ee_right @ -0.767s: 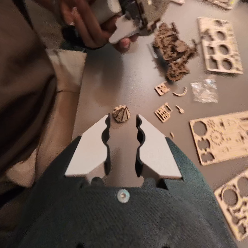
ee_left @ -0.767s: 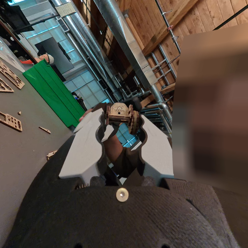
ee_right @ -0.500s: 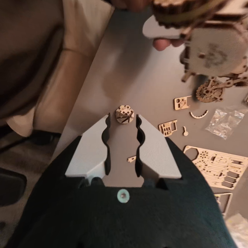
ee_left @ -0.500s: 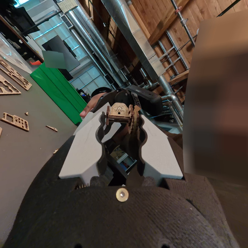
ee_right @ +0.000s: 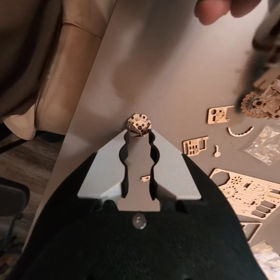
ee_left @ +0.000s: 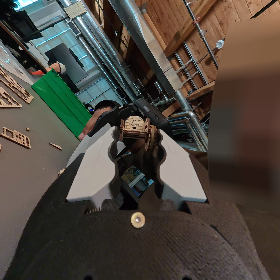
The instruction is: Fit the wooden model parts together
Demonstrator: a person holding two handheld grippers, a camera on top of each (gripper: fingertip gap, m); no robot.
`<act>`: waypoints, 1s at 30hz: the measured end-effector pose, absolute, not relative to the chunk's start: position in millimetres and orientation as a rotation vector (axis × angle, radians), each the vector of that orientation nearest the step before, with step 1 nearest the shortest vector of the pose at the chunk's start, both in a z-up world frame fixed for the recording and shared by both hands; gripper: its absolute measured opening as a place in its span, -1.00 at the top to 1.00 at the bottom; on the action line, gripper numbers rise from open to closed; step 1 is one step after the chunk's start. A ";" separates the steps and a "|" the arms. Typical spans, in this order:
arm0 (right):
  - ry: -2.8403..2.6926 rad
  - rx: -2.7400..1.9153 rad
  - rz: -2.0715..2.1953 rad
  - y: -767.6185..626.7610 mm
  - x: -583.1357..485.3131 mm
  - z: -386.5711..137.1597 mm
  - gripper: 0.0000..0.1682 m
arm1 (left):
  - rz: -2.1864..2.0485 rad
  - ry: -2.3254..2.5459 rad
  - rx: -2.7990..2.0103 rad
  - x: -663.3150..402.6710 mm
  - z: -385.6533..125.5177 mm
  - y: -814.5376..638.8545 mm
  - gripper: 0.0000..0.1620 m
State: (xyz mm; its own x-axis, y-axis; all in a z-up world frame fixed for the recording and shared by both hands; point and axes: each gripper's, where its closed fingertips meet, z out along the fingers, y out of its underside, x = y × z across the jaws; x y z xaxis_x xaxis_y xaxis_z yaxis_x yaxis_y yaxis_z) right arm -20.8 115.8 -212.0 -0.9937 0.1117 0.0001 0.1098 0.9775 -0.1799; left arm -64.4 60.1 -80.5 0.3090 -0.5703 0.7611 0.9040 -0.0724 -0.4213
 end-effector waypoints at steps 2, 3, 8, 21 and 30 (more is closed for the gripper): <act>-3.081 -0.258 0.346 115.9 -23.5 -208.7 0.73 | -1.273 -0.411 -1.060 -66.1 -80.7 60.0 0.42; -3.044 -0.313 0.406 115.0 -26.7 -205.2 0.73 | -1.272 -0.417 -1.056 -67.4 -80.7 59.6 0.42; -2.648 -0.771 0.860 112.5 -51.5 -175.4 0.73 | -1.201 -0.456 -1.043 -79.9 -81.7 58.1 0.42; -1.364 -1.474 2.189 123.3 -24.2 -86.4 0.74 | -1.144 -0.480 -1.090 -81.8 -90.4 63.8 0.42; -1.294 -1.285 2.621 107.5 -1.6 -63.5 0.73 | -1.135 -0.402 -1.160 -59.0 -89.5 70.5 0.42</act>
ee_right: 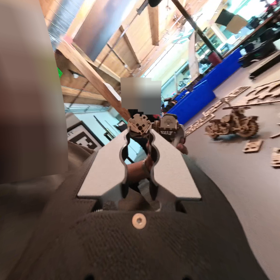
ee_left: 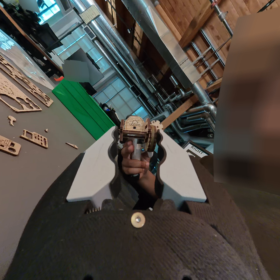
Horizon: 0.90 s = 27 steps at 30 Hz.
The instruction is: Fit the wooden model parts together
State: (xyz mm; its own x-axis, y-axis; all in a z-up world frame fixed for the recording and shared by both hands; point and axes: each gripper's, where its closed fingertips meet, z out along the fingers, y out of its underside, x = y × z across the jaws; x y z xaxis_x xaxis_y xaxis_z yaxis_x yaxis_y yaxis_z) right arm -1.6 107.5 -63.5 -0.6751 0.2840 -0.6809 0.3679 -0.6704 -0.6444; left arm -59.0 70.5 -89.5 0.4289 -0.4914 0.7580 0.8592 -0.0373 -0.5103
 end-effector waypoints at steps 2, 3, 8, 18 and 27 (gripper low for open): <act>1.218 1.183 -2.548 104.4 2.8 -58.7 0.73 | -1.126 -0.387 -1.178 -55.4 -90.4 71.7 0.42; 1.200 1.160 -2.548 103.6 4.2 -56.8 0.73 | -1.120 -0.379 -1.188 -53.9 -90.6 71.9 0.42; 1.215 1.230 -2.530 109.4 -1.2 -67.0 0.73 | -1.094 -0.357 -1.214 -52.7 -90.5 73.2 0.42; 1.383 1.555 -2.546 146.0 -22.2 -90.1 0.75 | -1.142 -0.470 -1.169 -70.9 -97.3 71.0 0.42; 1.576 1.699 -2.492 169.6 -40.5 -110.4 0.74 | -1.066 -0.509 -1.137 -94.0 -98.6 77.7 0.42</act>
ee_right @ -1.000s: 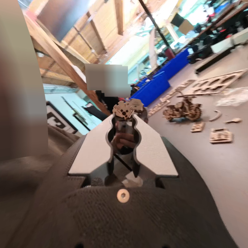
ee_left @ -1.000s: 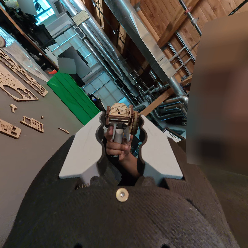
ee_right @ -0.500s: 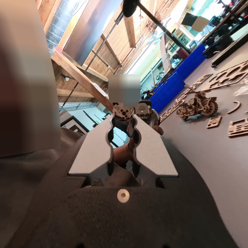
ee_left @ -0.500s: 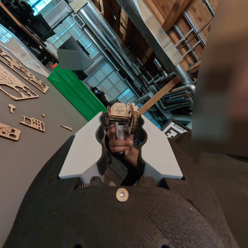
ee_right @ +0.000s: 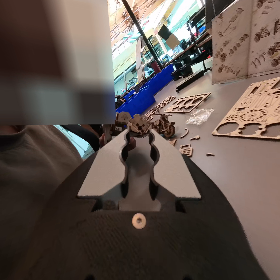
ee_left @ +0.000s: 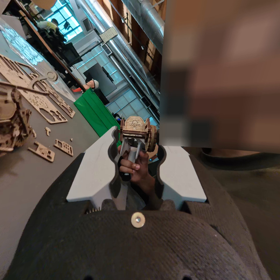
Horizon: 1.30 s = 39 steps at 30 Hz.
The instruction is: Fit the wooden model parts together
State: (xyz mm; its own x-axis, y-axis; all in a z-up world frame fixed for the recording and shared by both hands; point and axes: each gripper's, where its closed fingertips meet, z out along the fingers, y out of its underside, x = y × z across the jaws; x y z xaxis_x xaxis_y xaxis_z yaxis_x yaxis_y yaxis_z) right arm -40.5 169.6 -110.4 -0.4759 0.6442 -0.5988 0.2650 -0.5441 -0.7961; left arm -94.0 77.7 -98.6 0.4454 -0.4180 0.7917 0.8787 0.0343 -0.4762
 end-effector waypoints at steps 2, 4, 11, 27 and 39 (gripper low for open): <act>-1.337 -1.452 2.079 174.8 -41.5 -114.5 0.74 | -1.107 -0.501 -1.102 -94.4 -93.6 88.1 0.42; -1.364 -1.437 2.051 176.6 -41.1 -114.0 0.74 | -1.154 -0.481 -1.096 -89.2 -90.0 97.8 0.42; -1.463 -1.338 1.969 163.0 -32.5 -107.7 0.74 | -1.172 -0.429 -1.206 -65.8 -95.4 105.7 0.42; -1.609 -1.285 1.890 122.2 -25.2 -116.5 0.73 | -1.111 -0.456 -1.263 -58.5 -101.0 88.6 0.42; -1.576 -1.322 2.053 124.5 -48.7 -113.1 0.74 | -1.128 -0.608 -1.240 -83.5 -120.0 71.4 0.41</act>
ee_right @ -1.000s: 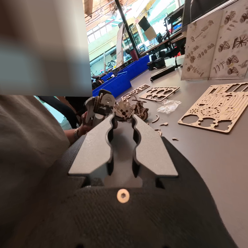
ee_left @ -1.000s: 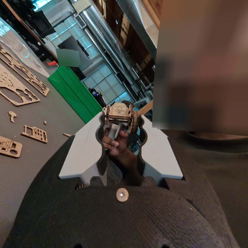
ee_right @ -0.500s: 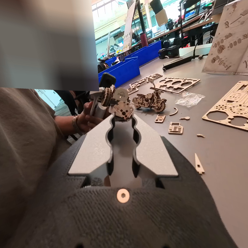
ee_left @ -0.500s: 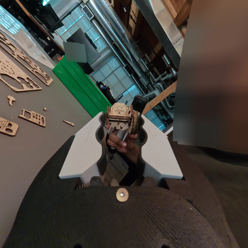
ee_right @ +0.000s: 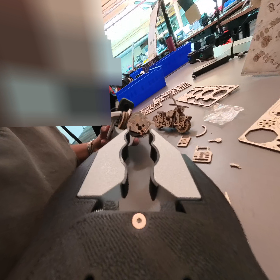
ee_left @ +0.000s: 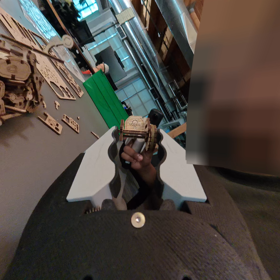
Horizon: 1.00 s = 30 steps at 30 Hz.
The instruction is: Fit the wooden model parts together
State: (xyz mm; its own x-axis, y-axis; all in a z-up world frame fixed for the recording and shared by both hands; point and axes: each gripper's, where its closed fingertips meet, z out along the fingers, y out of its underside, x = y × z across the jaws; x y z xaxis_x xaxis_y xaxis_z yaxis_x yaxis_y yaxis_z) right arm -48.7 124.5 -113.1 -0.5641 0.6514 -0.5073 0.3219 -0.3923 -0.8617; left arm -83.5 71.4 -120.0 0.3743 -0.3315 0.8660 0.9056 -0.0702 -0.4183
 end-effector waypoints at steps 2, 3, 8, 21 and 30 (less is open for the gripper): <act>-1.565 -1.318 2.085 123.7 -51.9 -110.6 0.74 | -1.133 -0.591 -1.257 -80.4 -120.0 69.0 0.40; -1.567 -1.325 2.091 123.3 -53.6 -111.4 0.74 | -1.119 -0.582 -1.268 -79.2 -120.3 68.4 0.40; -1.571 -1.357 2.091 124.7 -61.4 -116.9 0.73 | -1.049 -0.574 -1.337 -75.2 -127.0 73.0 0.41; -1.696 -1.356 1.912 122.8 -71.2 -137.8 0.73 | -0.974 -0.648 -1.380 -90.1 -138.8 87.4 0.42; -1.674 -1.385 1.936 126.1 -72.4 -137.9 0.74 | -0.982 -0.669 -1.375 -92.6 -140.2 87.6 0.42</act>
